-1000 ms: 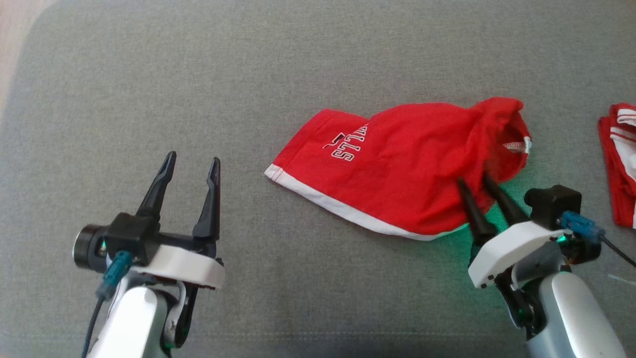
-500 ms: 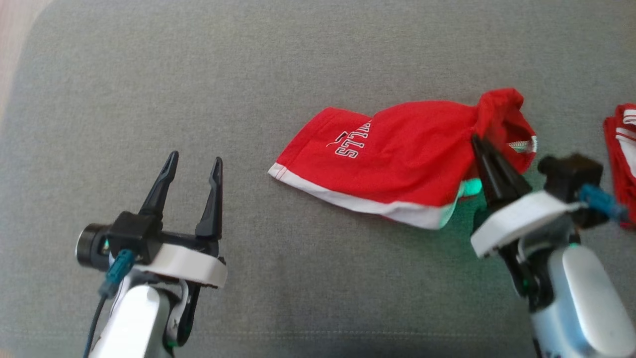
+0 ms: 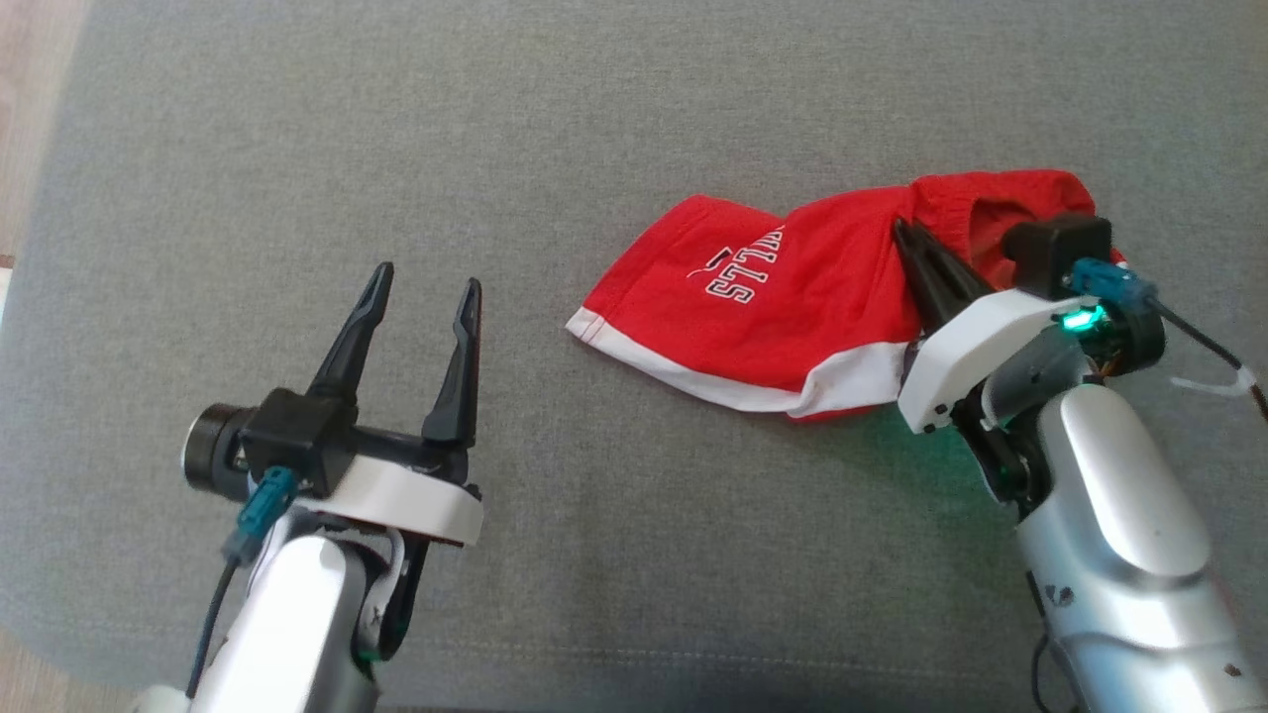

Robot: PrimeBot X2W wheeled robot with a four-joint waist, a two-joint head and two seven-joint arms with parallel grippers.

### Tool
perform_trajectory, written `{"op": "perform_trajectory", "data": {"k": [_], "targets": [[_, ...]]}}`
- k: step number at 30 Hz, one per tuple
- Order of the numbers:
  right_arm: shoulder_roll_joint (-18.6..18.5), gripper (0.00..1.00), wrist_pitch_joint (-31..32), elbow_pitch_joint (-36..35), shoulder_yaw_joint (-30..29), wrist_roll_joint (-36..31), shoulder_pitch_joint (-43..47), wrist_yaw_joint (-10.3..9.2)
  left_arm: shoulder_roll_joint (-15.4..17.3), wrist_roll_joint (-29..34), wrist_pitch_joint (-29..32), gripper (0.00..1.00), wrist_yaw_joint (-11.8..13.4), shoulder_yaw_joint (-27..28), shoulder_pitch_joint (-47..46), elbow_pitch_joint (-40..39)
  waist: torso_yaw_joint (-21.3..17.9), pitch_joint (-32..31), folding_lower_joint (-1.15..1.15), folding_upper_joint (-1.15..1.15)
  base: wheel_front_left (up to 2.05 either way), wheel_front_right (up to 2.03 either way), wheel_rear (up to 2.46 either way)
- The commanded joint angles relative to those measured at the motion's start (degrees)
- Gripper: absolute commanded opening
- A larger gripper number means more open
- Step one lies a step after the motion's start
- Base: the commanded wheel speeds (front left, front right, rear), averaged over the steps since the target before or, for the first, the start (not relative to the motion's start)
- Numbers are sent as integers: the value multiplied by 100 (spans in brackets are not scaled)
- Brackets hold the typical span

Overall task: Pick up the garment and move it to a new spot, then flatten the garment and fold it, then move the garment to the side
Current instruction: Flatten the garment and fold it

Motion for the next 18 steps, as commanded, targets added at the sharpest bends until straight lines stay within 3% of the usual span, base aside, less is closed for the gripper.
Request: {"op": "perform_trajectory", "data": {"k": [1,2,4,12,18], "targets": [[27,0,-62,-59,144,-33,-178,-5,32,50,-70,100,-19,196,-256,-154,14,9,-1,0,0,0,0],[37,22,-132,27,177,-22,-214,-5,22,52,-70,100,-25,201,-259,-146,16,7,-1,0,0,0,0],[60,100,-273,121,251,-16,-207,-5,8,56,-70,100,-33,221,-249,-128,2,-26,-1,0,0,0,0],[-128,100,-913,-471,336,243,327,-5,16,92,-71,100,-34,309,-69,-89,-141,-288,-1,0,0,0,0],[-305,100,-1024,-1411,-178,215,981,-5,42,107,-71,100,-18,384,57,-90,-247,-434,-1,0,0,0,0]]}}
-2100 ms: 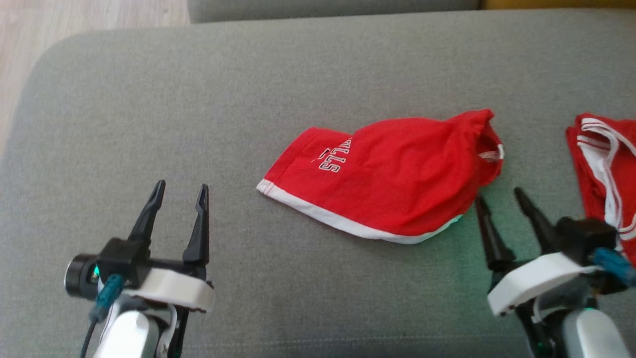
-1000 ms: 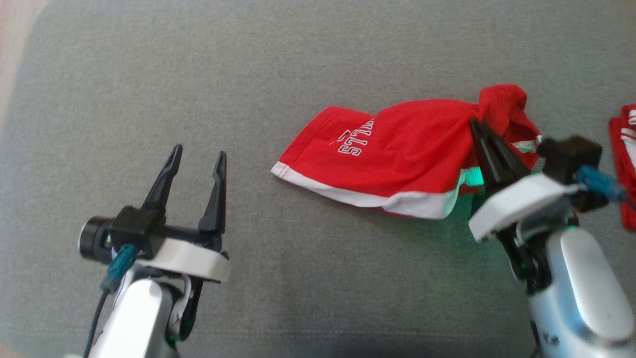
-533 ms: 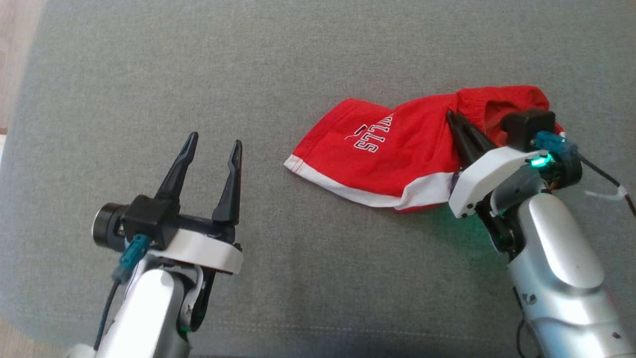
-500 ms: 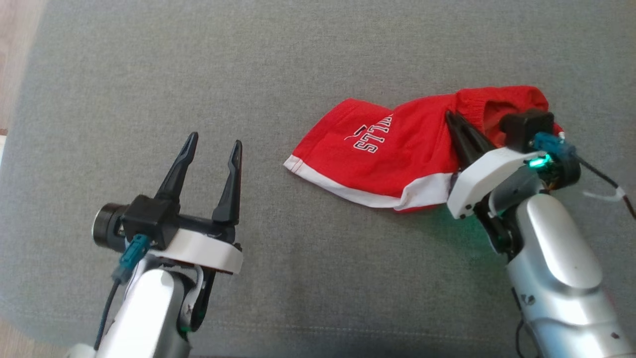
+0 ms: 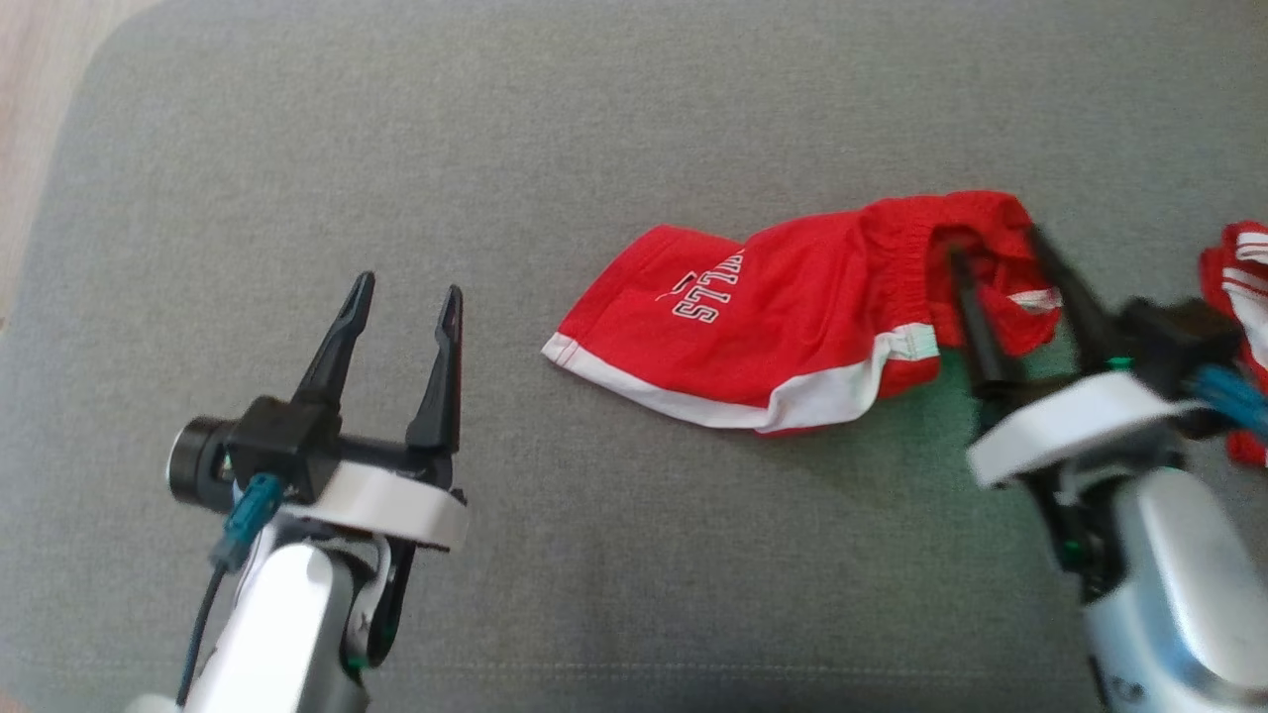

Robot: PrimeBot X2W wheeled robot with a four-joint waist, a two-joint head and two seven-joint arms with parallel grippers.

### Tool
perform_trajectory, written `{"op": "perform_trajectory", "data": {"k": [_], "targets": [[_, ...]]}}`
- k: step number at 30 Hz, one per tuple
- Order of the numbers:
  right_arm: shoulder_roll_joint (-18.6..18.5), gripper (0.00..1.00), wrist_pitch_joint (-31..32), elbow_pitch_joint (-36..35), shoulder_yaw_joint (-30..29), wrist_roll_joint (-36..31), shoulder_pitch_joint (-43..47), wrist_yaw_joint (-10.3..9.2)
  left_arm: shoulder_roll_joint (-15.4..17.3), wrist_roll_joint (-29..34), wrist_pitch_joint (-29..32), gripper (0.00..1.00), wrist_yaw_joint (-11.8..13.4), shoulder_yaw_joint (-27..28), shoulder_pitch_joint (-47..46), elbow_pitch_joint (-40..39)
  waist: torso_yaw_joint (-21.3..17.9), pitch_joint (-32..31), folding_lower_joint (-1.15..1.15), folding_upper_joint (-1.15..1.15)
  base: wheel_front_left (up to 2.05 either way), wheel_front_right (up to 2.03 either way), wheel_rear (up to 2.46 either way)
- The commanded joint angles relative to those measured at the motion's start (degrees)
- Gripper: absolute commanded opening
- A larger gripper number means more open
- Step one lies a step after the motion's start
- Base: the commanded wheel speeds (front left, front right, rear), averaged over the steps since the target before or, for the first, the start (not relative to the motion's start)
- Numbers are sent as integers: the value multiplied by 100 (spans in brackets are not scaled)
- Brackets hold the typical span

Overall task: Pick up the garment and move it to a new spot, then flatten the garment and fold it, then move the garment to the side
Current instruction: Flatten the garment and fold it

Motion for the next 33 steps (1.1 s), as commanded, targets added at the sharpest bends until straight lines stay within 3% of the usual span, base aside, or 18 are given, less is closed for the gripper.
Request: {"op": "perform_trajectory", "data": {"k": [1,5,14,33], "targets": [[-64,100,-41,-373,-74,-55,34,-5,84,48,-70,100,-1,225,-2,-159,-42,-44,0,0,0,0,0],[-57,100,123,-1002,-584,-250,576,-5,130,38,-70,100,39,314,123,-156,-138,-196,0,0,0,0,0],[191,100,390,-1654,-661,-363,1450,-5,225,-25,-65,100,121,399,453,-103,-259,-503,0,0,0,0,0],[347,100,497,-1902,-662,-395,1598,-5,328,-91,76,100,178,348,498,-208,-293,-454,0,0,0,0,0]]}}
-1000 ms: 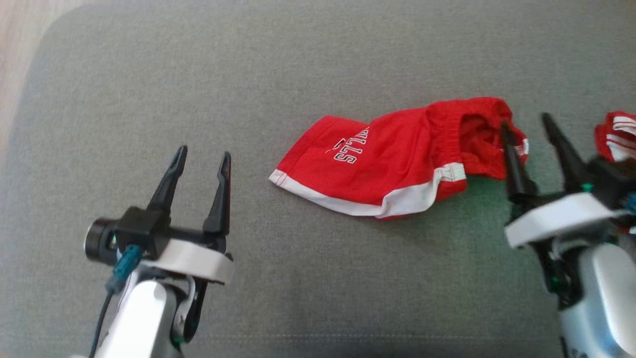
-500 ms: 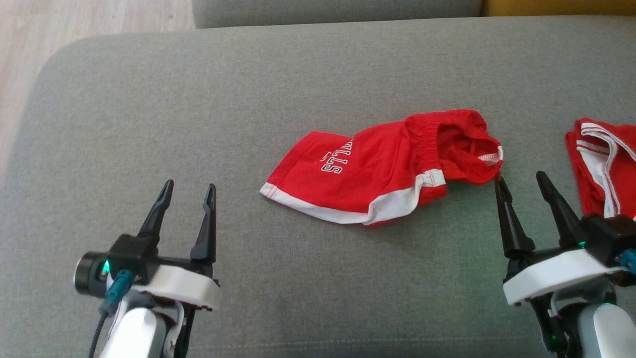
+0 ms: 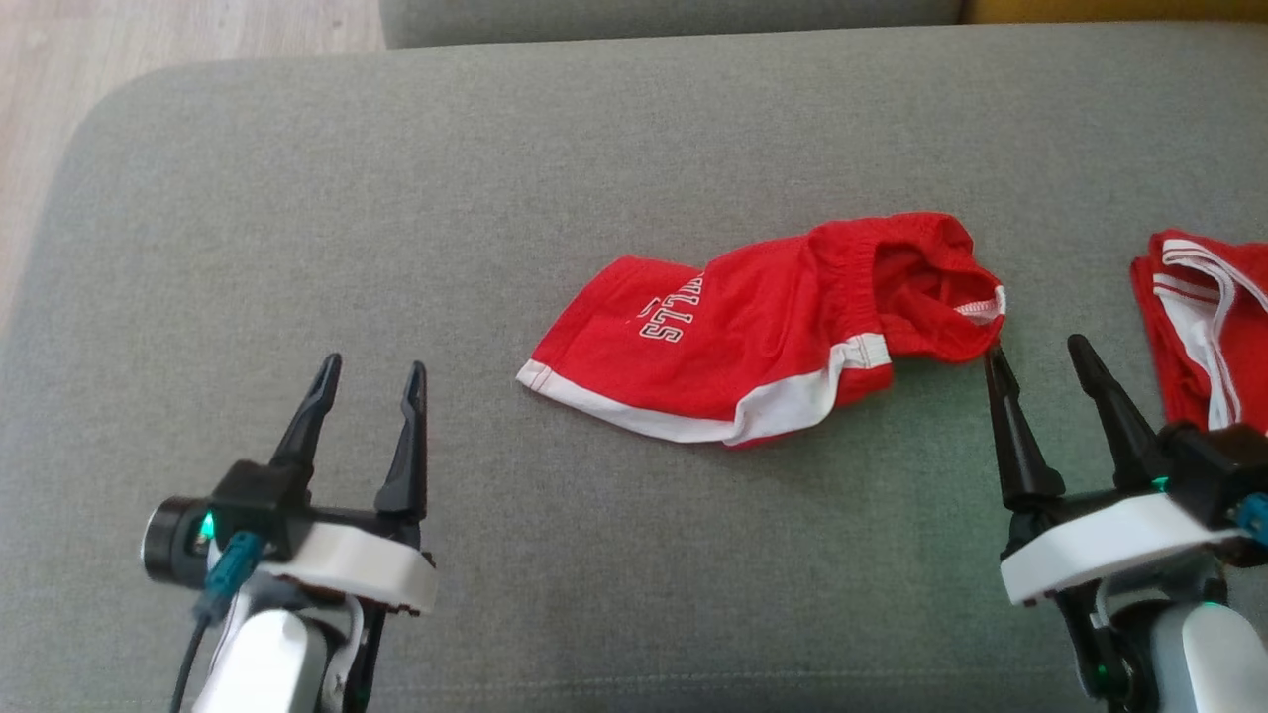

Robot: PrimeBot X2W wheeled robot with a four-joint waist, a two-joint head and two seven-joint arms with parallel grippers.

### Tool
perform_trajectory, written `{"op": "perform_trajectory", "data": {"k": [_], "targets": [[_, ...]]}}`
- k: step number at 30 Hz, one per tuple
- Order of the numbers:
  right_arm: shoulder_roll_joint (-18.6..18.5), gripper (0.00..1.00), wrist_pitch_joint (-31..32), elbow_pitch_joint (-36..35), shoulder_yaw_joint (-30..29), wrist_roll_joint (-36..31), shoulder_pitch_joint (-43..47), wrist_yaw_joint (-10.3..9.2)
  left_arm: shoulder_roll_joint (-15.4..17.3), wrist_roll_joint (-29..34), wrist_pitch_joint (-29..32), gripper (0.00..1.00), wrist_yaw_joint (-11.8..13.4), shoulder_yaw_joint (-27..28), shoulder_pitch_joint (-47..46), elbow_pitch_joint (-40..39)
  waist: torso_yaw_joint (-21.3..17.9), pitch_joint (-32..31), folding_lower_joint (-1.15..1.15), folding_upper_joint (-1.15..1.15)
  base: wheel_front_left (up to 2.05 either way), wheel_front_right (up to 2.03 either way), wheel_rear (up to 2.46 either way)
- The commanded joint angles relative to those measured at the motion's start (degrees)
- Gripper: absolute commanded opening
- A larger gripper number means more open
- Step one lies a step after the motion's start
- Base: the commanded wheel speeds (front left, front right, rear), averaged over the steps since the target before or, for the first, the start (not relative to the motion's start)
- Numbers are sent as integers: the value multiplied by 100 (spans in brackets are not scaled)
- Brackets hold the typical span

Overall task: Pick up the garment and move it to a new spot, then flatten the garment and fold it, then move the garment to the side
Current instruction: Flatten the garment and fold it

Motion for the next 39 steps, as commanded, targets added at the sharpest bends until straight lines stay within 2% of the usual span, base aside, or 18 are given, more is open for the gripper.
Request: {"op": "perform_trajectory", "data": {"k": [1,8,15,20,27,28,29,31,32,39], "targets": [[-19,100,23,-238,95,-12,-111,-5,100,-35,41,100,-17,148,-230,-181,-5,37,0,0,0,0,0],[0,100,54,-247,160,-3,-246,-5,-46,-214,671,100,-391,-170,-923,199,-120,368,0,0,0,0,0],[24,100,21,-145,253,33,-370,-5,-242,-549,1490,100,-752,-366,-1609,1285,-303,606,0,0,0,0,0],[37,100,4,-65,287,53,-420,-5,-276,-732,1948,100,-857,-388,-1925,2046,-404,685,0,0,0,0,0],[6,100,60,-20,291,46,-448,-5,-306,-857,2236,100,-945,-460,-2177,2624,-453,749,0,0,0,0,0],[-15,100,80,-21,314,43,-457,-5,-306,-863,2297,90,-963,-493,-2193,2682,-453,747,0,0,0,0,0],[-51,100,124,-16,347,34,-467,-5,-306,-865,2344,58,-981,-529,-2208,2721,-451,744,0,0,0,0,0],[-141,100,219,-30,467,36,-525,-5,-298,-857,2418,9,-1012,-602,-2229,2767,-445,735,0,0,0,0,0],[-187,100,283,-40,550,45,-561,-5,-295,-853,2418,0,-1021,-626,-2237,2770,-440,729,0,0,0,0,0],[-422,100,726,0,1163,149,-826,-5,-309,-811,2314,0,-1028,-734,-2277,2764,-353,717,0,0,0,0,0]]}}
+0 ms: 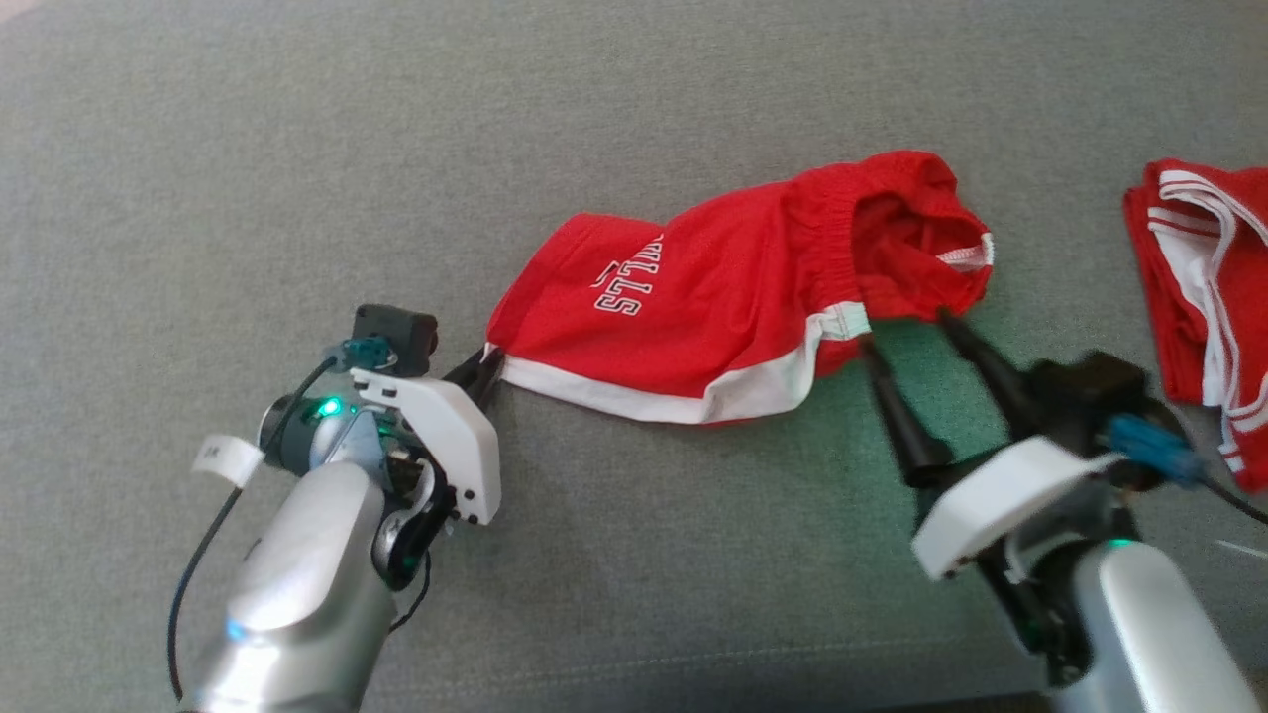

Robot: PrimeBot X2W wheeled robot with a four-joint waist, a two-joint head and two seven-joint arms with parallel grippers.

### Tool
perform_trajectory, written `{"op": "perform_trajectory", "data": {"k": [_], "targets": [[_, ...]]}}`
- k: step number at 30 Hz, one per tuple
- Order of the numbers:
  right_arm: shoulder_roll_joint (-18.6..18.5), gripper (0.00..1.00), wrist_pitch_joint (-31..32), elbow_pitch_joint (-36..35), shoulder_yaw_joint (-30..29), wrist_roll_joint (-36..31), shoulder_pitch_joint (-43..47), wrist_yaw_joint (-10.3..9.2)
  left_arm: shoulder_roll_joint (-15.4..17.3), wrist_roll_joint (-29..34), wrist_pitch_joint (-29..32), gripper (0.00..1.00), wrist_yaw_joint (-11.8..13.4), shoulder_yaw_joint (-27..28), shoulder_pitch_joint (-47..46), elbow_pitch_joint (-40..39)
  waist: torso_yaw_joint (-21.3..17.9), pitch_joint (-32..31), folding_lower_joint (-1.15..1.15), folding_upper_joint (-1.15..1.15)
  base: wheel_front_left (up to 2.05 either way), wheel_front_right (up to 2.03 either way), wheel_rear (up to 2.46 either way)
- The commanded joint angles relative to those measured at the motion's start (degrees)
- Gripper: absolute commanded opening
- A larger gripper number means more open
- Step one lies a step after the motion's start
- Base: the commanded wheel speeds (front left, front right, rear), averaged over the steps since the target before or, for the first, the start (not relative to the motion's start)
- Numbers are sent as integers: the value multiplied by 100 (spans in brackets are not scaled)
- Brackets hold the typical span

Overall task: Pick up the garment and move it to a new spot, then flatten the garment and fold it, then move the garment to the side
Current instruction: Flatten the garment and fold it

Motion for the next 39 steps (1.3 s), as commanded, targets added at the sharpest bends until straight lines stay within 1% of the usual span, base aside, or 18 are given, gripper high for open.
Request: {"op": "perform_trajectory", "data": {"k": [1,5,8,14,22,23,24,25,26,33,36,39], "targets": [[-99,100,105,-133,256,56,-198,-5,69,34,4,0,-10,69,-90,-13,39,12,0,0,0,0,0],[-162,100,335,90,652,138,-416,-5,27,45,-60,0,3,12,-146,-15,129,58,0,0,0,0,0],[-181,100,423,309,783,171,-553,-5,-4,44,-118,0,0,-30,-184,4,193,83,0,0,0,0,0],[-175,100,385,649,644,-33,-749,-5,-47,30,-244,0,-7,-96,-244,45,280,137,0,0,0,0,0],[-106,100,429,995,581,-119,-915,-5,-53,14,-328,0,3,-141,-342,72,320,256,0,0,0,0,0],[-86,56,442,1088,580,-128,-960,-5,-57,10,-347,0,4,-155,-367,74,331,281,0,0,0,0,0],[-71,42,436,1124,569,-128,-975,-5,-57,9,-359,0,6,-161,-376,75,337,290,0,0,0,0,0],[-55,12,438,1157,561,-119,-984,-5,-58,5,-373,0,6,-166,-384,76,344,298,0,0,0,0,0],[-47,0,416,1173,546,-117,-994,-5,-56,7,-402,0,14,-168,-391,71,351,306,0,0,0,0,0],[28,0,195,1138,310,15,-885,-5,-7,22,-670,0,113,-153,-357,-19,380,315,0,0,0,0,0],[67,0,75,952,174,119,-733,-5,10,29,-873,0,179,-134,-272,-200,391,280,0,0,0,0,0],[102,0,-36,654,16,216,-523,-5,63,32,-1092,0,314,-68,-107,-527,389,196,0,0,0,0,0]]}}
